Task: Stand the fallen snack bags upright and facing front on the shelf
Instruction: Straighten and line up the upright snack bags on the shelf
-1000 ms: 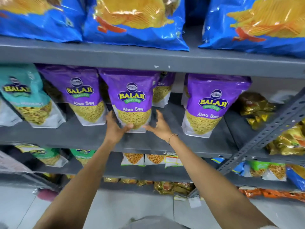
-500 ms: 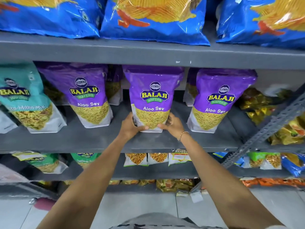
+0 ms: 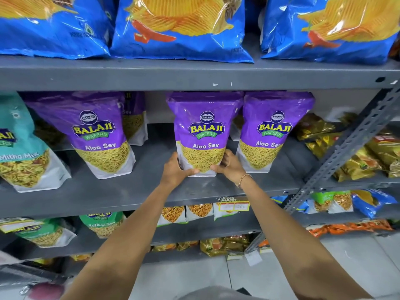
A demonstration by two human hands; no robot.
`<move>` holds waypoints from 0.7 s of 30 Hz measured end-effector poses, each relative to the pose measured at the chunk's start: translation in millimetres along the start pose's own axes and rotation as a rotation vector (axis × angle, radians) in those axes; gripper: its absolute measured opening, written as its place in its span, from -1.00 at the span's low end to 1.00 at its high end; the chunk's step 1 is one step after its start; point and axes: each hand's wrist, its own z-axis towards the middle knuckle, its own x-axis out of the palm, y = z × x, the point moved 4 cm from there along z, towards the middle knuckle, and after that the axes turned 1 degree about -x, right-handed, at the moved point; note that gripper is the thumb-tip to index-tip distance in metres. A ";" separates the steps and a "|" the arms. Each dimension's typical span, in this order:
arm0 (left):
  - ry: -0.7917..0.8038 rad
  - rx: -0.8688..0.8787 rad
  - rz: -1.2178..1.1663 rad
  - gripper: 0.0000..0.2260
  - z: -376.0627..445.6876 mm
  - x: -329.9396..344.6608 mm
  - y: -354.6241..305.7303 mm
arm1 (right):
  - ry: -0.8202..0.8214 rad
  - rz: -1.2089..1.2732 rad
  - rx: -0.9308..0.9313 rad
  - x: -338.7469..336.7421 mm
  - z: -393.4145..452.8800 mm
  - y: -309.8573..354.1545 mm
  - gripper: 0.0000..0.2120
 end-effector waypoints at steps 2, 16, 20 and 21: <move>0.008 0.000 -0.009 -0.32 0.2 0.0 -1.4 | -0.014 0.002 -0.003 -2.0 0.1 -1.1 -0.43; -0.008 0.027 -0.023 -0.34 -10.5 -0.8 0.5 | -0.304 -0.059 -0.022 0.3 -27.0 -14.6 -0.38; -0.118 -0.016 -0.072 -0.35 -25.3 -20.6 14.8 | -0.443 -0.258 -0.206 20.2 -54.7 -17.2 -0.81; -0.176 -0.035 -0.071 -0.42 -29.1 -29.0 19.1 | -0.379 -0.288 -0.236 30.1 -56.1 -15.4 -0.83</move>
